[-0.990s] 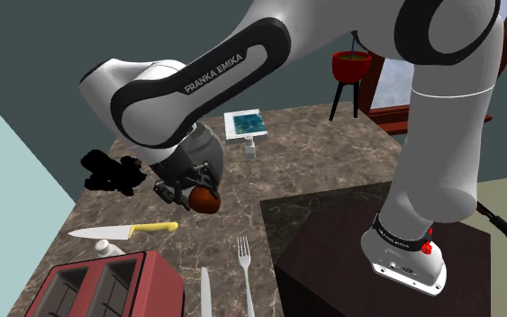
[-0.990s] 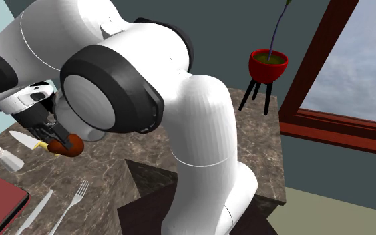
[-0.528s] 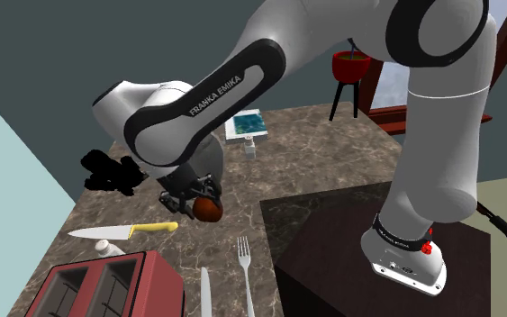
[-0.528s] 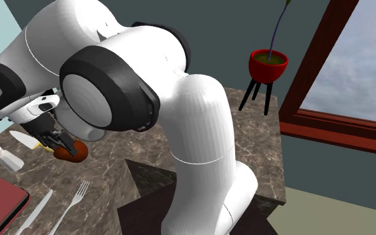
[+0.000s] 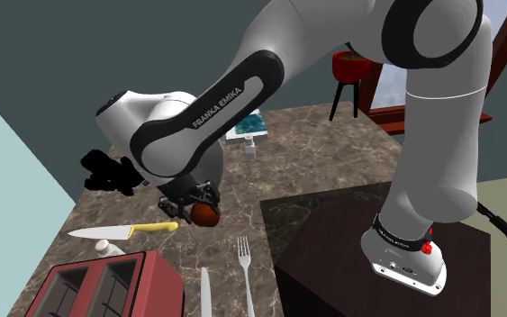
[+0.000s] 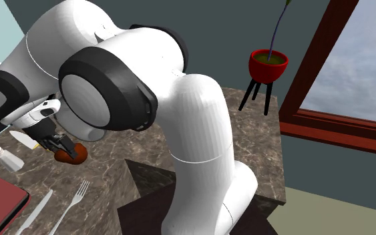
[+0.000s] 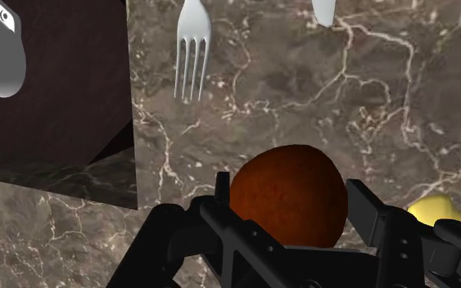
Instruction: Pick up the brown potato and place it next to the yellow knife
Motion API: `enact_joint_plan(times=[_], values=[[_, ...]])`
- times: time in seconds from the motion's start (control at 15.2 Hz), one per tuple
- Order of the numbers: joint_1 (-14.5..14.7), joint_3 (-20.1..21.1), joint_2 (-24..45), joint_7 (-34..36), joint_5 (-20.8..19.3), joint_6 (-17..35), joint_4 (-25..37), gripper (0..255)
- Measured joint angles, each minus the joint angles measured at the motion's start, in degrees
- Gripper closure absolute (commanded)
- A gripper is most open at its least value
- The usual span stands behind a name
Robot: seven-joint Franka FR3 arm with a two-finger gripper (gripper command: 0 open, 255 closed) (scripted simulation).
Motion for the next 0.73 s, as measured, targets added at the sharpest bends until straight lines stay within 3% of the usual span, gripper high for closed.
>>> enact_joint_plan(times=[0.33,0.4,0.73], values=[[0.0,0.1,0.0,0.1,-0.1,0.3,-0.1,255],[-0.1,0.1,-0.1,0.1,-0.1,0.3,-0.2,0],[0.0,0.2,0.0,0.2,0.2,-0.3,0.1,0]])
